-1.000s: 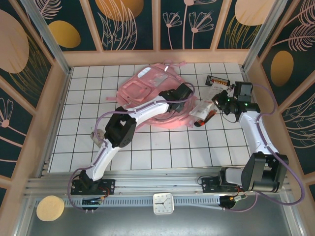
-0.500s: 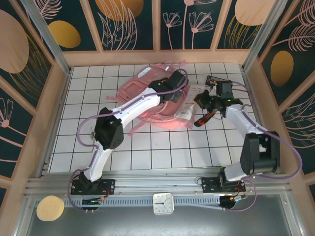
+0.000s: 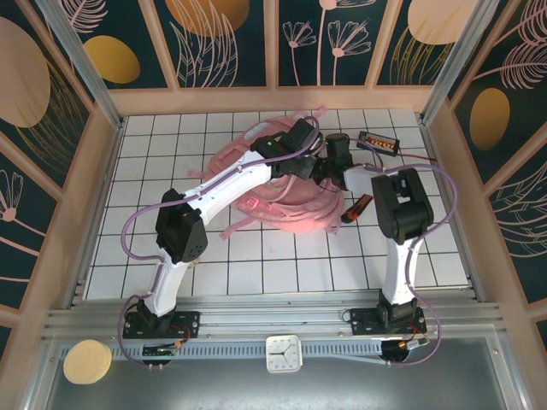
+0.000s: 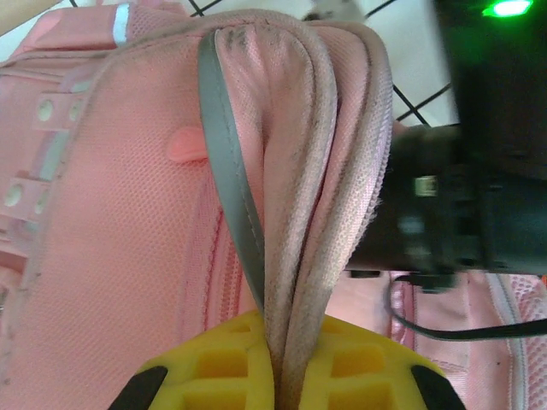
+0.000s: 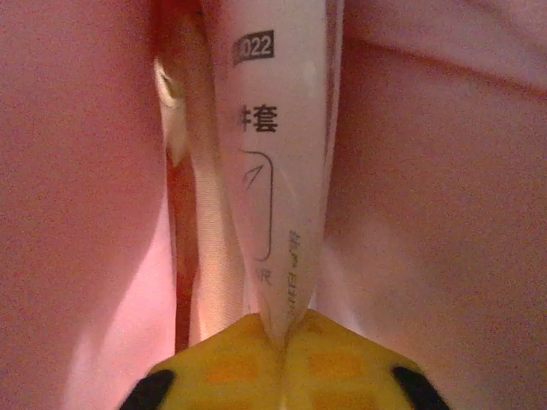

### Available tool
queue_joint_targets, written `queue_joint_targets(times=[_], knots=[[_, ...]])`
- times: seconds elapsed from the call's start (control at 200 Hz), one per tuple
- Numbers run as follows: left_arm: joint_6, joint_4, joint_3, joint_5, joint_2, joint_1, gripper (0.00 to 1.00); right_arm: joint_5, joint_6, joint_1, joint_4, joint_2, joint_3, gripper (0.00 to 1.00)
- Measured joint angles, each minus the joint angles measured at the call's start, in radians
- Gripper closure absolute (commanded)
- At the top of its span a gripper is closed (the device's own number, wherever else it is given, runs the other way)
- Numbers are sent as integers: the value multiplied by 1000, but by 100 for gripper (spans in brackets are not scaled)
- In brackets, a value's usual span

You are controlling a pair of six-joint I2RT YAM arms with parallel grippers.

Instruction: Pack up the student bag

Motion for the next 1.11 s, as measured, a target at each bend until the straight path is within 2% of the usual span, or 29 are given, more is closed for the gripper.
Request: queue_joint_targets(times=[0.05,0.095,0.22,0.415,0.455,0.48,0.535,0.56,0.65,0.761,0.921,1.001,1.106], knots=[[-2,7,-4,-1,-2,4,100,2,1,11,-1,26,35,46],[-4,10,-6,-2,-3,6,100,13,5,18,-2,26,38,38],[-18,23,-24,-9,-26,12,100,50,-23,24,-56,-36,14,29],[-53,61,-90,3,-87,44,100,152,-122,12,-283,-273,-86,19],[-58,66,-92,12,-89,50,87,163,-139,6,-319,-324,-100,17],[-64,72,-93,17,-89,53,77,172,-149,1,-344,-356,-108,17],[-71,76,-98,38,-87,59,47,183,-171,-8,-384,-419,-124,17],[-81,75,-99,40,-87,60,36,199,-181,-13,-406,-443,-131,17],[-94,71,-106,63,-87,61,23,248,-207,-33,-477,-531,-179,18],[-117,67,-166,67,-108,61,19,310,-246,-2,-578,-637,-219,21],[-203,51,-371,67,-250,82,19,389,-271,181,-666,-738,-211,25],[-280,63,-529,100,-380,138,20,417,-272,263,-686,-731,-187,28],[-394,122,-734,165,-549,254,24,452,-267,347,-703,-681,-139,32]])
